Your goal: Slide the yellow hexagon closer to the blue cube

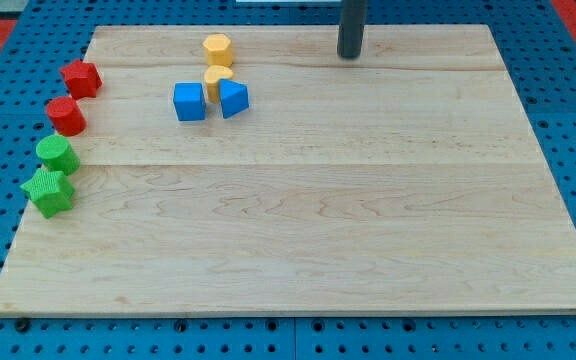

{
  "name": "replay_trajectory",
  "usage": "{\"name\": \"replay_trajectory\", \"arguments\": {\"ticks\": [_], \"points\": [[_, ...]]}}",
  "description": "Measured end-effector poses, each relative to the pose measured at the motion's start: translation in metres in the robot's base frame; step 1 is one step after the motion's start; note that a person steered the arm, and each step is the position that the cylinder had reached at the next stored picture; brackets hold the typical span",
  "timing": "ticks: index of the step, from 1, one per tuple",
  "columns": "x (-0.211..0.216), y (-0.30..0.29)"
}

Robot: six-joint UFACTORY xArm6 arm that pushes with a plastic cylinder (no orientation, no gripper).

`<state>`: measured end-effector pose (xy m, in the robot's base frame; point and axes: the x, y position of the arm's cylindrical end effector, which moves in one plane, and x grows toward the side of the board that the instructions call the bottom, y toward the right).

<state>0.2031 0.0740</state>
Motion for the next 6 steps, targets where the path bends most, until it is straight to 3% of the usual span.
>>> {"name": "replay_trajectory", "arguments": {"ticks": [1, 2, 3, 4, 5, 6], "points": [[-0.008, -0.093], [0.033, -0.148], [0.043, -0.201], [0.028, -0.217], [0.052, -0.256], [0.078, -0.226]]}}
